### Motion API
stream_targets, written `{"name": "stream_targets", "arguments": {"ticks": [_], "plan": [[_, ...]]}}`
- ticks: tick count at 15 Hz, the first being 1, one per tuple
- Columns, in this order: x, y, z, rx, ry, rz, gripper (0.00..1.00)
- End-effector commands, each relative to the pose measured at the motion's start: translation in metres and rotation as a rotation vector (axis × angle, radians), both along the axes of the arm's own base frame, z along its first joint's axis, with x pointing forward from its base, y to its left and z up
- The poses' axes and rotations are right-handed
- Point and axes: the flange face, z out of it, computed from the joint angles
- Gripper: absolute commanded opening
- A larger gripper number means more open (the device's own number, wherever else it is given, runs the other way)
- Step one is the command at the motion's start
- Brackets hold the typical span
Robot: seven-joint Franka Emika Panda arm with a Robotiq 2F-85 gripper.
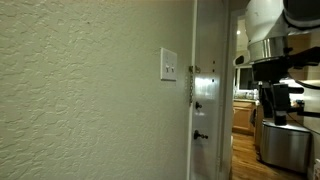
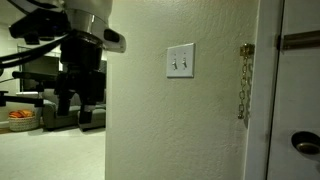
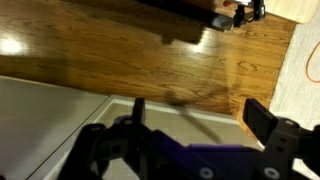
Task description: Flip the switch on the right
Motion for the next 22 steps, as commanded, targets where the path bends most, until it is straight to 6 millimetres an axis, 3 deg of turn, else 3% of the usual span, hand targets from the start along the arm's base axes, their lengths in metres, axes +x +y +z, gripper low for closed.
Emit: {"name": "stream_targets", "arguments": {"ticks": [1, 8, 9, 17, 22], "plan": [[0.039, -0.005, 0.015, -0.021, -0.071, -0.027, 1.00], [0.105, -0.008, 0.038, -0.026, -0.165, -0.045, 1.00], [0.089, -0.004, 0.031, -0.019, -0.141, -0.017, 1.00], [0.097, -0.003, 0.029, -0.020, -0.135, -0.015, 1.00], [0.130, -0.007, 0.036, -0.013, -0.169, -0.059, 1.00]]}}
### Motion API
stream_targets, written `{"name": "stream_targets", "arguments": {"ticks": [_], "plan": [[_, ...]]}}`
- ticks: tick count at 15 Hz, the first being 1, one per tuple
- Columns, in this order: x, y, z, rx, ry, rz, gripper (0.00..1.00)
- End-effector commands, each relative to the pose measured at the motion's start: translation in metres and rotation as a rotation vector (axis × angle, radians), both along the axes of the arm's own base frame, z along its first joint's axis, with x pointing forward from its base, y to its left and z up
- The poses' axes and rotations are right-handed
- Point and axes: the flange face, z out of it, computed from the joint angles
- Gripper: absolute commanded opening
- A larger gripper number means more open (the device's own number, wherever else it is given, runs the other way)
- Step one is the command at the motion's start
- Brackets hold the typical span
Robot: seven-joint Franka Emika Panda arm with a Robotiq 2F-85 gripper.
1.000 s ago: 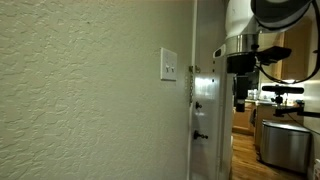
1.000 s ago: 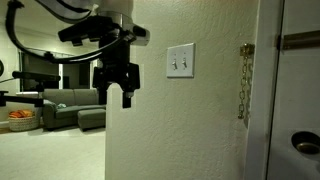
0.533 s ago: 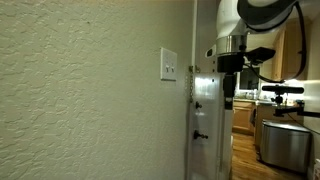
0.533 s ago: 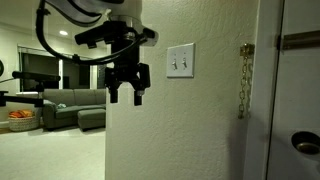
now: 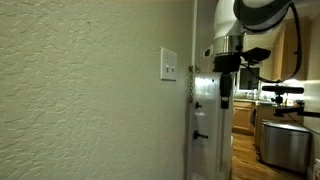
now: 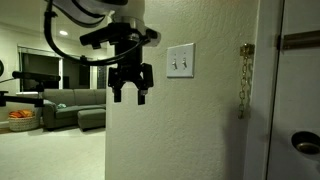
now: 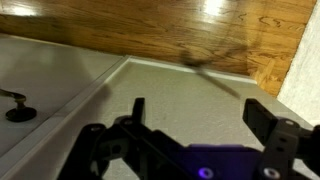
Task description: Flip the switch on the right
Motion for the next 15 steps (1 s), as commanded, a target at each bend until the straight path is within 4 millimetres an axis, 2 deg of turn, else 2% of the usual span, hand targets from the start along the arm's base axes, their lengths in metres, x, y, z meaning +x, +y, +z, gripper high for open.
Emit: {"name": "stream_targets", "arguments": {"ticks": [1, 5, 8, 9, 11, 14, 15], "plan": [[0.033, -0.006, 0.011, 0.006, -0.040, -0.052, 1.00], [0.065, -0.017, 0.026, 0.009, -0.077, -0.090, 1.00], [0.083, -0.026, 0.041, 0.019, -0.114, -0.120, 1.00], [0.088, -0.030, 0.047, 0.027, -0.134, -0.132, 0.93], [0.097, -0.036, 0.057, 0.040, -0.162, -0.157, 0.67], [0.105, -0.045, 0.072, 0.071, -0.205, -0.180, 0.45], [0.108, -0.046, 0.078, 0.087, -0.226, -0.183, 0.43]]}}
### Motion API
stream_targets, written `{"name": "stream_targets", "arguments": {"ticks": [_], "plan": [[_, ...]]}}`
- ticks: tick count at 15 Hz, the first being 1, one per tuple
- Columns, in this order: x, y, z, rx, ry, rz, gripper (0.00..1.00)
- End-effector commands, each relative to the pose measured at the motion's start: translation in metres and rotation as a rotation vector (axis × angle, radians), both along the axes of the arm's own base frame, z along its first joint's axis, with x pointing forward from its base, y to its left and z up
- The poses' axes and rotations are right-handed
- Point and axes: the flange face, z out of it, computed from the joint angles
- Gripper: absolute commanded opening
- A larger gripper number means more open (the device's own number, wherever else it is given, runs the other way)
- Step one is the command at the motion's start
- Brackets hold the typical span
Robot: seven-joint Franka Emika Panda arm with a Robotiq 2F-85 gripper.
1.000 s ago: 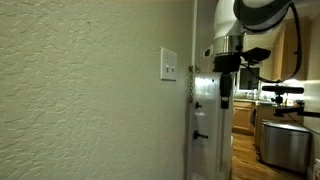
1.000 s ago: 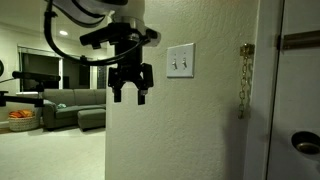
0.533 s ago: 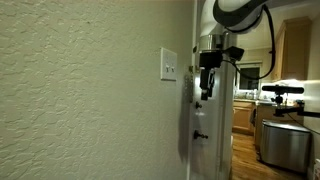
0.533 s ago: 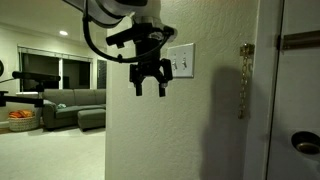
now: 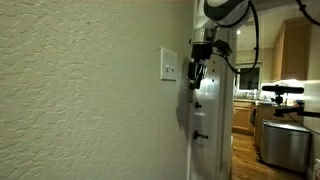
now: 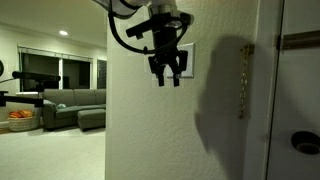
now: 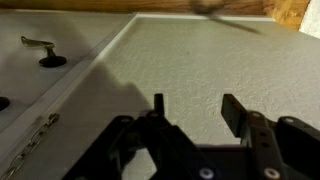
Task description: Flip the switch on the right
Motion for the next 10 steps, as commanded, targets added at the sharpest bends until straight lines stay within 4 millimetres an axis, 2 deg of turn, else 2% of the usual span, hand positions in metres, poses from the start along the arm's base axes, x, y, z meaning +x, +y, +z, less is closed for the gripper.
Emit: {"name": "stream_targets", "arguments": {"ticks": [1, 2, 3, 6, 8, 9, 10], "plan": [[0.012, -0.009, 0.020, 0.052, -0.076, -0.042, 0.49], [0.015, -0.010, 0.025, 0.066, -0.098, -0.045, 0.57], [0.018, -0.010, 0.030, 0.076, -0.118, -0.045, 0.70], [0.024, -0.007, 0.043, 0.086, -0.183, -0.040, 0.90], [0.028, -0.006, 0.048, 0.084, -0.218, -0.035, 0.96], [0.029, -0.006, 0.050, 0.084, -0.230, -0.036, 0.97], [0.030, -0.006, 0.053, 0.084, -0.245, -0.034, 0.88]]}}
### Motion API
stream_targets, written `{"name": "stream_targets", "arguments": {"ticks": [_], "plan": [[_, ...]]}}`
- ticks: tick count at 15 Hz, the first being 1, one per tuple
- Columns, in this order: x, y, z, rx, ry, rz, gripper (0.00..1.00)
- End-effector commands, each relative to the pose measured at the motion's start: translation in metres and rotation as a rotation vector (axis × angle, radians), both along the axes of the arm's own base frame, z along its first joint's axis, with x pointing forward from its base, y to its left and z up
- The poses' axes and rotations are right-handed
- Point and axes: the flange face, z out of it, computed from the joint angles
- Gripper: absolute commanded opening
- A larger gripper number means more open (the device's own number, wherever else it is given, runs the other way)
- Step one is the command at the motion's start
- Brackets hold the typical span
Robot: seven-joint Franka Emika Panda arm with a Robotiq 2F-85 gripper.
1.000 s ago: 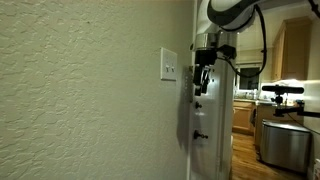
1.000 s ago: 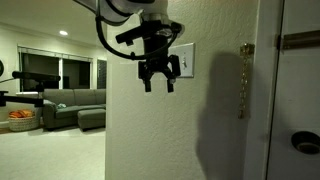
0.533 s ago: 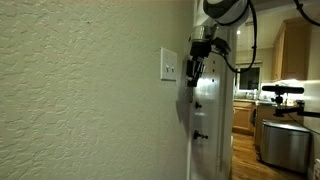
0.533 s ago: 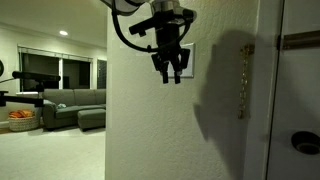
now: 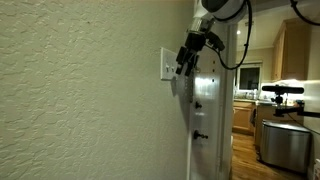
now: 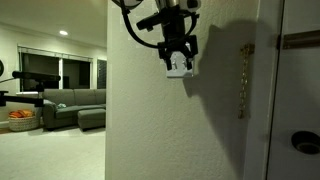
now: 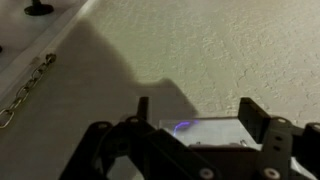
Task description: Flip the switch on the right
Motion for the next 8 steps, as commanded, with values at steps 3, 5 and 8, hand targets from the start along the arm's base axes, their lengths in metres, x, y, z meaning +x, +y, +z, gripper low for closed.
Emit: {"name": "stream_targets", "arguments": {"ticks": [3, 5, 8], "plan": [[0.007, -0.001, 0.015, 0.019, -0.080, -0.013, 0.73], [0.009, 0.000, 0.018, 0.026, -0.096, -0.013, 0.63], [0.013, 0.004, 0.024, 0.026, -0.121, -0.006, 0.64]]}}
